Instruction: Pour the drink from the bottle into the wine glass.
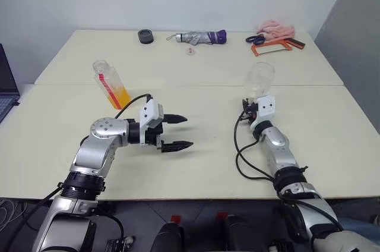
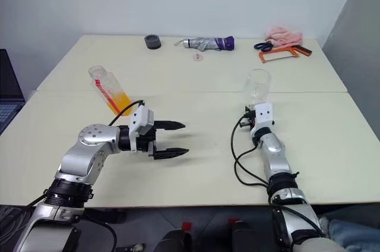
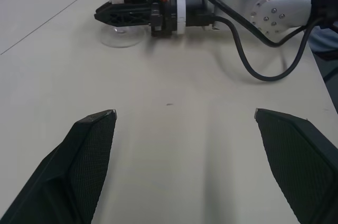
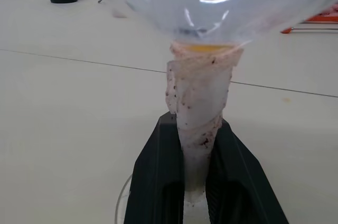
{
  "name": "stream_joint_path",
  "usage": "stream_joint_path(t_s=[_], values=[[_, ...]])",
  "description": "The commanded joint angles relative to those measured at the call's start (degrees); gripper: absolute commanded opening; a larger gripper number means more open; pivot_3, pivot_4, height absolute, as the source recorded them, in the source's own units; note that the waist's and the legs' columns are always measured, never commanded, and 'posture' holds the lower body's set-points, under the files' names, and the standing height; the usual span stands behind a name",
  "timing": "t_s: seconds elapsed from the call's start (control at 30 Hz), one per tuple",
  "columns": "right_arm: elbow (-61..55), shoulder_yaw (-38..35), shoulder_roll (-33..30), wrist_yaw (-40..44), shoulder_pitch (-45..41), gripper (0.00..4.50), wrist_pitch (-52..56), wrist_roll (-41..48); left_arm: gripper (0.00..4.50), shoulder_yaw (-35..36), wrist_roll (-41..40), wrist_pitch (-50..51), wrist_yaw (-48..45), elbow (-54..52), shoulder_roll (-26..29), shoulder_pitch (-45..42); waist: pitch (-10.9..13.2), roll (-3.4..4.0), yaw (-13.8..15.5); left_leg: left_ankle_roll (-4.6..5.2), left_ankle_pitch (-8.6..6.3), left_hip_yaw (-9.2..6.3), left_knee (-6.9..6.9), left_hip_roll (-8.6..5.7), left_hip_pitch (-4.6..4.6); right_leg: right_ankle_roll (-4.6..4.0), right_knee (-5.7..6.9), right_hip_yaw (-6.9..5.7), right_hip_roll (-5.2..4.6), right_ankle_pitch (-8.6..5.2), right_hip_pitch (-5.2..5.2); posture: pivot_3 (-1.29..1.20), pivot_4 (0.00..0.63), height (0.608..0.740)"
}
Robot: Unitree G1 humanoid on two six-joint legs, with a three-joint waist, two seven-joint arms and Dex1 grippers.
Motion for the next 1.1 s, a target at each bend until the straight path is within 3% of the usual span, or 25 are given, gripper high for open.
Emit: stream_joint_path(t_s=[0.03, 0.2, 0.5, 0.7, 1.03, 1.1], values=[[0.76, 2.98, 1.6, 2.9, 0.69, 0.19, -0.65, -1.21, 4.5, 2.41, -1.3, 1.05, 2.26, -3.52, 0.59, 0.64, 0.01, 0.01, -0.08, 0.01, -0.01, 0.0, 0.0, 0.0, 0.04, 0.0, -0.03, 0.0, 0.02, 0.0, 0.03, 0.0, 0.15, 0.74], [1.04, 6.76, 5.92, 6.9, -5.72, 0.19, -3.26, -2.02, 4.5, 6.15, 0.09, -0.02, 8.42, -3.97, 1.3, 3.4, 0.09, 0.13, -1.31, 0.01, -0.01, 0.11, -0.01, 0.06, 0.05, -0.02, 0.07, 0.09, 0.16, -0.01, -0.15, 0.0, 0.15, 0.74], [16.01, 10.25, 14.91, 12.86, -18.0, 0.19, -5.32, -4.04, 4.5, 12.52, 1.21, -0.92, 16.22, -8.82, 4.01, 11.94, 0.14, 0.22, -1.0, -0.01, 0.0, 0.12, -0.06, 0.38, -0.17, -0.1, 0.23, 0.1, 0.07, 0.0, -0.54, 0.0, 0.15, 0.74], [20.75, 10.12, 16.75, 14.17, -19.01, 0.19, -6.62, -4.81, 4.5, 16.12, -1.34, 1.46, 17.98, -13.17, 4.8, 16.09, 0.17, 0.24, 0.16, -0.02, 0.0, 0.11, 0.01, 0.07, -0.3, -0.09, 0.14, 0.07, -0.21, 0.01, -0.52, 0.0, 0.15, 0.74], [22.42, 9.84, 17.08, 14.29, -17.46, 0.19, -8.27, -5.48, 4.5, 17.3, -3.13, 3.19, 18.89, -15.63, 5.18, 16.93, 0.17, 0.25, -0.46, -0.02, 0.0, 0.1, -0.03, 0.11, -0.27, -0.09, 0.17, 0.05, -0.04, 0.0, -0.54, 0.0, 0.15, 0.74], [22.22, 9.66, 17.06, 14.42, -16.83, 0.91, -8.77, -5.29, 4.5, 17.05, -3.24, 3.2, 18.76, -15.57, 5.23, 16.67, 0.17, 0.25, -0.5, -0.02, 0.0, 0.1, -0.03, 0.11, -0.27, -0.09, 0.17, 0.05, -0.05, 0.0, -0.54, 0.0, 0.15, 0.74]])
